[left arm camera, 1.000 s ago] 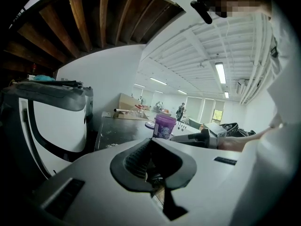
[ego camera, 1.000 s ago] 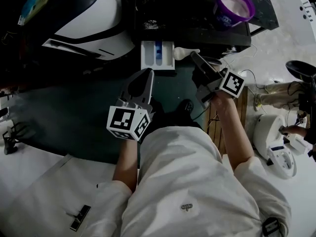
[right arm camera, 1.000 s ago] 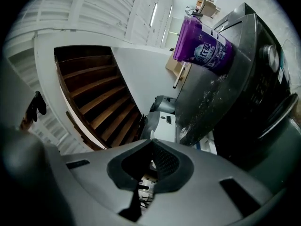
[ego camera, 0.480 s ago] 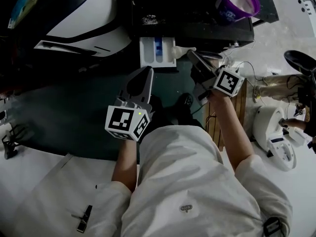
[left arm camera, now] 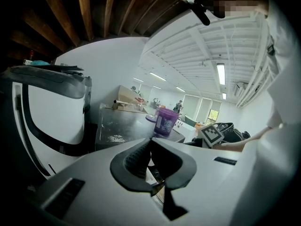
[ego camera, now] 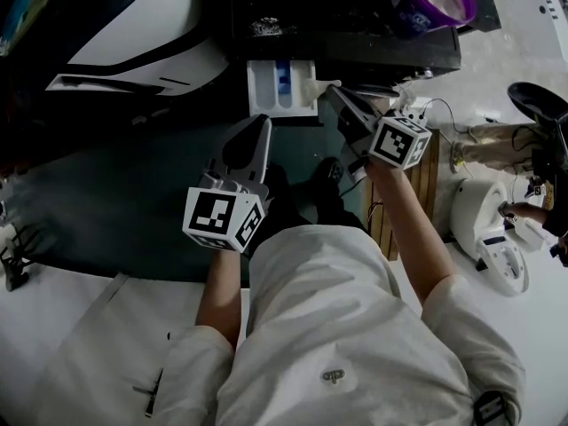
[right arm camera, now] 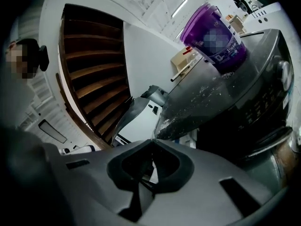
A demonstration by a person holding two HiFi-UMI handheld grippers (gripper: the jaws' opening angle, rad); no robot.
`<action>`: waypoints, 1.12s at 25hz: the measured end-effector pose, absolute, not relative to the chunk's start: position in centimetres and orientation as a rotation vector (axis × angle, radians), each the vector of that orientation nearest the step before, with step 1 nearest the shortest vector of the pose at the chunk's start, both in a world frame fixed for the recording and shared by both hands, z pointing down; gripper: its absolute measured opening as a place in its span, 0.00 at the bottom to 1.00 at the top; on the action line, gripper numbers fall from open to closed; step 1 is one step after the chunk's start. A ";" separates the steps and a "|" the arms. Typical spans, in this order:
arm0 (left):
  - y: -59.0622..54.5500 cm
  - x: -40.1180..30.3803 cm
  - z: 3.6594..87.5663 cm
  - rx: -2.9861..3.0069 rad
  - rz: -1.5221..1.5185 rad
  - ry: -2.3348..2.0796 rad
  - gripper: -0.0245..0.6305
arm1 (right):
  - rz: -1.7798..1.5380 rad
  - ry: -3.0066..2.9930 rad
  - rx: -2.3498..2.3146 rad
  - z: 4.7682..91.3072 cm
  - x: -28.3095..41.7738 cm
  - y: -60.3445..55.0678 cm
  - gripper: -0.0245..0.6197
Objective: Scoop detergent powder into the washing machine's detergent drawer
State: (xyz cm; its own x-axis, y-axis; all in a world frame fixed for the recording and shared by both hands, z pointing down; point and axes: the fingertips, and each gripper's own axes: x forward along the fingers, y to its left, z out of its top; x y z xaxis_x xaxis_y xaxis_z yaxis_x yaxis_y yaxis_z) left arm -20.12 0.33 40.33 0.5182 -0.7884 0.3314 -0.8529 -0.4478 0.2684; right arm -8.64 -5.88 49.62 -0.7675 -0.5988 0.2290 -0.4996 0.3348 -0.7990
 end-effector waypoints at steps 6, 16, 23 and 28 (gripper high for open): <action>-0.2 -20.7 41.2 2.352 0.232 -1.337 0.07 | -1.378 2.587 -1.073 51.7 -9.5 -5.9 0.05; -0.9 -21.8 42.4 2.342 0.252 -1.326 0.07 | -1.135 2.891 -1.208 53.8 -10.0 -5.9 0.05; -1.2 -21.9 42.8 2.333 0.257 -1.324 0.07 | -0.911 3.088 -1.247 54.0 -11.0 -5.9 0.05; -1.3 -22.1 43.1 2.328 0.260 -1.324 0.07 | -0.729 3.200 -1.271 54.0 -11.6 -5.8 0.05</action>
